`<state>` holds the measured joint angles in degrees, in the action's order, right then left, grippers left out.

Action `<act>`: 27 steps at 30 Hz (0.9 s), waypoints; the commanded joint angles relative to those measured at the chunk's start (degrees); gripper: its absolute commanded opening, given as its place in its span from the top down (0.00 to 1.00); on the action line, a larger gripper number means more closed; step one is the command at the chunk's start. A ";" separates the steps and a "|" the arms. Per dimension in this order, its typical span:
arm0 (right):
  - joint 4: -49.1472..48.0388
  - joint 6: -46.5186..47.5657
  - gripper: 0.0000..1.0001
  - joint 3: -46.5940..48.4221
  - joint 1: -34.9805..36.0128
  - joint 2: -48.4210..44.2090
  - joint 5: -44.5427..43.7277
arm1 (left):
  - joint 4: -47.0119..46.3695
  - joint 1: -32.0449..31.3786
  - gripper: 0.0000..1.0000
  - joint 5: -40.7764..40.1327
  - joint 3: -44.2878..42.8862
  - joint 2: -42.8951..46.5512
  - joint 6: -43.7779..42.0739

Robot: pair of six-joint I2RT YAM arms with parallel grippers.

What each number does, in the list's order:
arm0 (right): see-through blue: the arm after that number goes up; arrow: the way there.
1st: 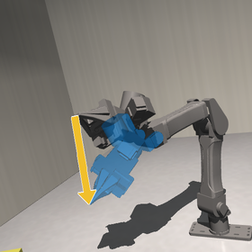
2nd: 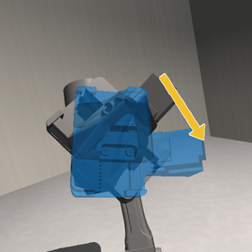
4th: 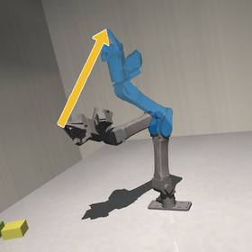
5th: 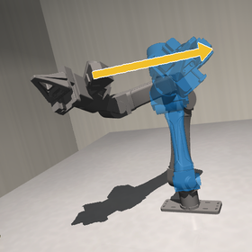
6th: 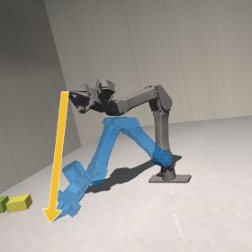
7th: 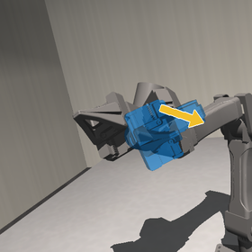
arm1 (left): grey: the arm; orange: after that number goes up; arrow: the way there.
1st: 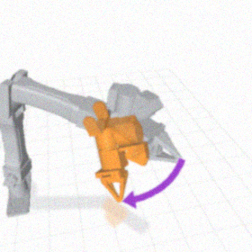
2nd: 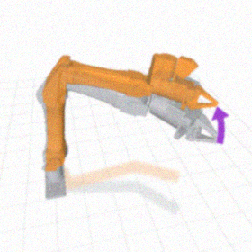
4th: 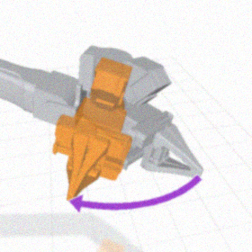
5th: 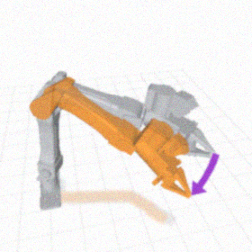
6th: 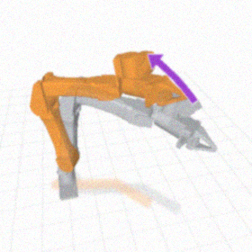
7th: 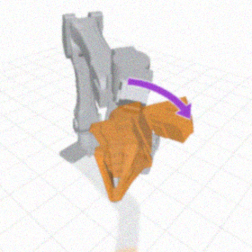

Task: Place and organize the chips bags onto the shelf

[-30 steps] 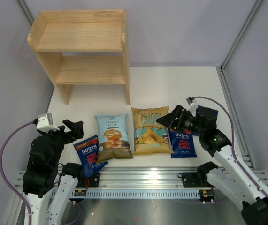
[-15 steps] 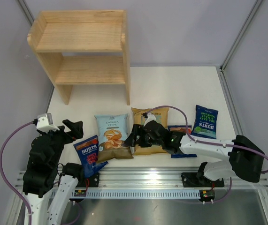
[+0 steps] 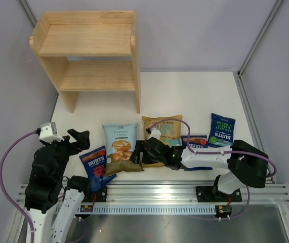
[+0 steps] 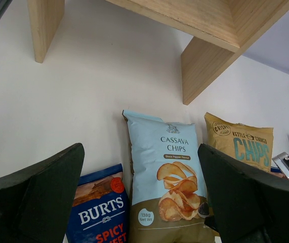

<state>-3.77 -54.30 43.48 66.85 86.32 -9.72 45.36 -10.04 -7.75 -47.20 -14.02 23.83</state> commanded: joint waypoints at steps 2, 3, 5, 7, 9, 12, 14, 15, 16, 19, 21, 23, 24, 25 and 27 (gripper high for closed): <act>-6.14 -0.10 0.17 -0.42 0.65 1.82 -0.40 | -2.38 0.29 0.01 -0.60 0.27 -0.92 -0.02; -7.47 -0.01 0.17 -0.85 0.65 2.44 0.83 | -2.39 0.29 0.01 -0.60 0.27 -1.01 -0.02; -9.58 -0.80 0.18 -0.95 0.65 4.55 3.47 | -2.38 0.37 0.01 -0.60 0.27 -1.01 -0.02; -11.16 -1.50 0.19 -1.64 0.65 6.04 5.14 | -2.30 0.29 0.01 -0.69 0.18 -0.92 -0.10; -13.28 -2.65 0.22 -2.79 0.65 6.57 5.50 | -2.30 0.37 0.01 -0.69 0.27 -0.92 -0.02; -12.23 -3.00 0.24 -3.49 0.91 6.66 3.22 | -2.30 0.37 0.01 -0.69 0.18 -0.92 -0.10; -12.40 -2.65 0.24 -3.93 0.91 6.75 2.69 | -2.39 0.29 0.01 -0.51 0.27 -0.83 -0.19; -13.10 -2.56 0.24 -4.11 0.91 7.10 3.12 | -2.39 0.29 0.01 -0.34 0.27 -1.01 -0.11; -13.80 -2.65 0.24 -4.20 0.91 8.15 3.65 | -2.47 0.29 0.01 -0.34 0.35 -1.01 -0.19; -16.26 -2.47 0.24 -3.84 1.00 10.69 6.28 | -2.39 0.29 0.01 -0.34 0.27 -1.01 -0.19; -19.60 -2.39 0.24 -4.02 1.00 11.76 8.30 | -2.39 0.29 0.01 -0.42 0.35 -0.92 -0.10; -21.36 -1.69 0.30 -3.93 0.91 12.47 9.01 | -2.47 0.38 0.01 -0.43 0.35 -0.92 -0.11; -21.54 -1.51 0.38 -4.02 0.91 12.38 9.01 | -2.39 0.38 0.01 -0.51 0.27 -0.92 -0.10; -21.89 -1.33 0.41 -4.20 0.91 11.94 8.93 | -2.39 0.29 0.01 -0.51 0.35 -0.92 -0.02; -22.42 -0.89 0.54 -4.81 0.92 11.06 8.23 | -2.47 0.29 0.01 -0.51 0.35 -0.83 -0.02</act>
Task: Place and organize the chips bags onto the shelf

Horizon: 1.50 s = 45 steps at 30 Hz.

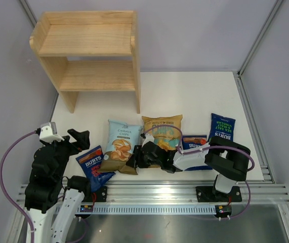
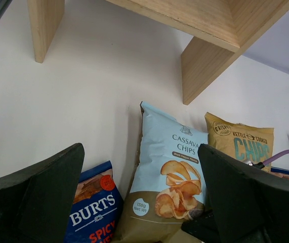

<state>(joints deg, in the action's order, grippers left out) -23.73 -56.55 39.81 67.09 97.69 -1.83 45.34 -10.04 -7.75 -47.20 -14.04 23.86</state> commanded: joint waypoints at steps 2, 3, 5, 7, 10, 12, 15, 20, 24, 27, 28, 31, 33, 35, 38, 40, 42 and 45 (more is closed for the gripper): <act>-2.29 2.50 0.61 -1.58 0.67 -2.32 -0.19 | -2.36 0.29 0.01 -0.51 0.35 -0.90 -0.04; -2.03 3.11 0.64 -1.67 0.67 -3.02 -0.54 | -2.36 0.29 0.01 -0.51 0.35 -0.90 -0.13; -2.55 5.39 0.75 -2.02 0.67 -5.31 -0.46 | -2.28 0.29 0.01 -0.51 0.35 -0.81 -0.13; -3.52 6.80 0.83 -2.28 0.67 -7.32 -0.11 | -2.36 0.29 0.01 -0.43 0.27 -0.81 -0.04; -3.96 10.49 0.87 -2.46 0.67 -10.66 -0.20 | -2.28 0.29 0.01 -0.69 0.35 -0.64 -0.04; -3.96 13.48 0.89 -2.46 0.67 -12.34 -0.98 | -2.36 0.29 0.01 -0.78 0.35 -0.72 -0.04; -1.59 16.82 0.94 -1.67 0.67 -16.99 -3.18 | -2.28 0.29 0.01 -0.69 0.27 -0.81 -0.04; 3.15 21.39 0.98 0.17 0.67 -21.92 -6.86 | -2.19 0.29 0.01 0.53 -0.26 -1.34 -0.30; 6.41 22.19 0.99 0.71 0.67 -28.32 -9.77 | -1.66 0.29 0.01 6.24 -2.01 -2.83 -0.92; 9.57 21.40 0.99 0.27 0.67 -33.50 -13.72 | -4.27 0.29 0.01 18.57 -1.15 -3.36 1.10; 10.71 19.92 0.99 -0.52 0.67 -35.01 -15.04 | -6.82 0.29 0.01 23.69 0.17 -3.19 3.80; 11.60 14.48 1.00 -3.58 0.67 -41.60 -21.54 | -24.10 0.29 0.01 41.81 10.86 -0.82 15.54; 11.95 11.66 1.00 -5.00 0.67 -46.68 -26.55 | -43.28 0.29 0.01 48.34 17.37 2.50 23.91; 12.48 9.01 1.00 -6.59 0.67 -49.69 -30.32 | -57.31 0.29 0.01 48.27 27.83 4.98 36.13; 12.30 9.00 1.00 -6.33 0.67 -53.21 -33.06 | -75.89 0.11 0.01 42.84 37.77 6.84 46.79; 13.17 9.62 1.00 -4.41 0.76 -53.39 -33.77 | -83.38 -0.50 0.01 40.45 39.98 5.44 49.61; 12.57 9.62 1.00 -3.17 0.67 -52.00 -34.30 | -88.38 -2.43 0.01 36.94 41.84 3.60 49.71; 12.30 7.70 1.00 -0.45 0.67 -48.67 -36.14 | -92.70 -7.68 0.01 32.72 41.40 -1.76 46.38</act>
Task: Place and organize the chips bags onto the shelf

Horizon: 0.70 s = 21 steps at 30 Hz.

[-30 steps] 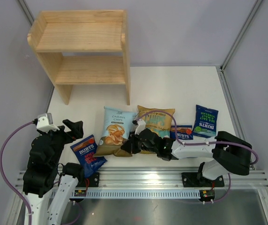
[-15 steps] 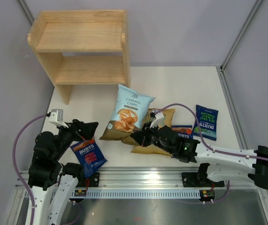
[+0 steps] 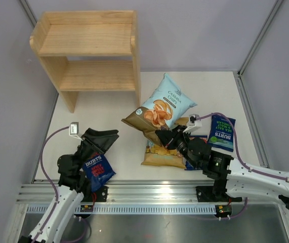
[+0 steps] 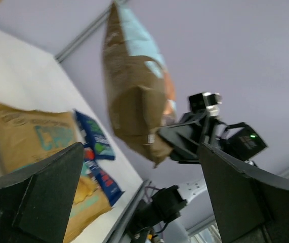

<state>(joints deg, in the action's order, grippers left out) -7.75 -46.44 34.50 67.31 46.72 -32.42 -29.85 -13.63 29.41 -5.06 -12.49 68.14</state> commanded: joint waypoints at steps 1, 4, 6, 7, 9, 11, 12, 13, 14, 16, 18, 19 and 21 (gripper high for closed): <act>-3.68 -3.04 1.00 6.18 0.46 3.19 -6.15 | -18.48 -5.87 0.01 -5.67 -1.00 -4.90 -0.26; -6.47 -4.80 1.00 7.77 0.46 6.88 -7.13 | -22.36 -14.04 0.01 -11.81 -1.88 -11.92 -5.01; -7.10 -5.51 1.00 8.74 0.63 8.99 -7.48 | -19.66 -19.30 0.01 -17.09 -4.15 -15.27 -7.74; -7.28 -6.12 1.00 9.61 0.81 9.44 -7.83 | -19.11 -20.90 0.01 -18.76 -4.78 -15.89 -10.46; -7.63 -6.56 1.00 10.14 0.89 10.23 -8.71 | -15.97 -24.32 0.01 -23.59 -5.83 -17.21 -12.76; -8.59 -6.83 1.00 9.88 1.25 10.23 -9.23 | -14.45 -25.91 0.01 -27.71 -6.98 -18.00 -14.43; -8.69 -6.65 1.00 9.88 1.33 10.15 -9.15 | -14.54 -26.44 0.01 -28.09 -7.42 -19.14 -14.70; -8.69 -6.39 1.00 9.97 1.25 10.15 -8.97 | -14.54 -26.54 0.01 -27.92 -8.29 -20.19 -15.14; -8.77 -6.21 1.00 10.06 1.33 10.23 -8.01 | -14.45 -26.63 0.01 -27.57 -9.00 -20.99 -15.23; -8.78 -6.21 1.00 10.23 1.25 10.32 -6.69 | -14.19 -26.63 0.01 -27.39 -10.14 -24.22 -15.32; -8.95 -6.82 1.00 10.24 1.25 10.93 -4.67 | -16.03 -26.71 0.01 -26.60 -11.29 -26.43 -15.32; -9.56 -7.78 1.00 9.89 1.33 11.20 -4.06 | -16.82 -26.80 0.01 -26.42 -11.64 -28.27 -15.23; -12.45 -9.02 1.00 8.92 1.77 11.90 -2.38 | -17.61 -27.06 0.01 -25.89 -13.13 -30.13 -15.14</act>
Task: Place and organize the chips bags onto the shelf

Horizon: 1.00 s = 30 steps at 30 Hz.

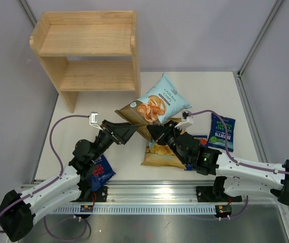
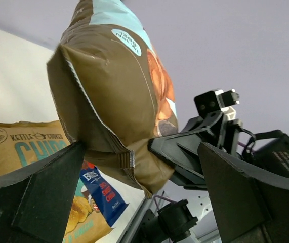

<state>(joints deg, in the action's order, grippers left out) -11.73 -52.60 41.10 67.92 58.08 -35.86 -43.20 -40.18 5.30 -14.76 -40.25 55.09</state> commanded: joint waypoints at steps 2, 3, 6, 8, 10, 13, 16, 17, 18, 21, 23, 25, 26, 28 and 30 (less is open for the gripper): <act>-9.54 -2.86 1.00 1.79 1.95 0.89 0.01 | -5.31 -1.21 0.01 -2.13 -3.95 -4.47 -2.00; -10.67 -2.25 1.00 1.79 2.65 1.24 -0.61 | -5.75 -1.56 0.01 -2.57 -4.13 -5.01 -2.09; -13.14 -1.98 1.00 1.70 4.41 2.47 -1.85 | -6.46 -2.62 0.01 -4.33 -4.39 -6.42 -2.36; -13.93 -1.98 1.00 1.96 5.46 3.61 -1.85 | -6.98 -3.32 0.01 -5.73 -4.22 -6.42 -2.62; -15.60 -1.28 1.00 1.70 6.43 4.14 -2.72 | -6.81 -3.85 0.01 -8.20 -3.87 -6.24 -2.88; -16.66 -0.40 1.00 0.83 6.87 3.71 -4.31 | -5.14 -4.99 0.01 -10.92 -3.17 -5.19 -2.80; -18.33 1.18 1.00 -1.02 6.79 1.95 -6.32 | -2.68 -5.96 0.01 -13.29 -1.33 -2.74 -1.57; -18.85 1.70 1.00 -1.46 6.87 0.99 -6.68 | -1.55 -6.22 0.01 -14.52 -1.06 -2.29 -1.04; -20.08 3.10 1.00 -2.25 6.87 0.72 -6.77 | -1.01 -6.22 0.01 -14.88 -0.79 -1.77 -0.60; -21.49 5.56 1.00 -2.87 6.87 -0.08 -6.68 | 0.83 -6.22 0.01 -15.14 -1.23 -1.50 1.50; -22.81 6.98 1.00 -3.39 6.87 -0.25 -5.46 | 1.62 -6.31 0.01 -14.71 -1.84 -1.94 2.56; -25.27 8.48 1.00 -4.45 6.79 -0.69 -4.32 | 1.89 -6.31 0.01 -14.01 -2.28 -1.85 3.71; -25.62 9.17 1.00 -4.54 6.87 -1.13 -3.70 | 2.50 -6.31 0.01 -13.83 -2.81 -1.85 3.97; -26.68 10.85 1.00 -4.54 6.87 -1.31 -0.99 | 3.38 -6.40 0.01 -13.48 -3.25 -1.94 4.67; -26.68 12.43 1.00 -3.84 6.79 -0.96 1.13 | 2.34 -6.40 0.01 -12.51 -3.43 -2.29 4.68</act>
<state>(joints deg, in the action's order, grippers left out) -30.00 -44.31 35.94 74.04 58.50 -38.54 -39.64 -46.19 -7.14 -16.27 -42.11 59.02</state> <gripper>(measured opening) 0.159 0.988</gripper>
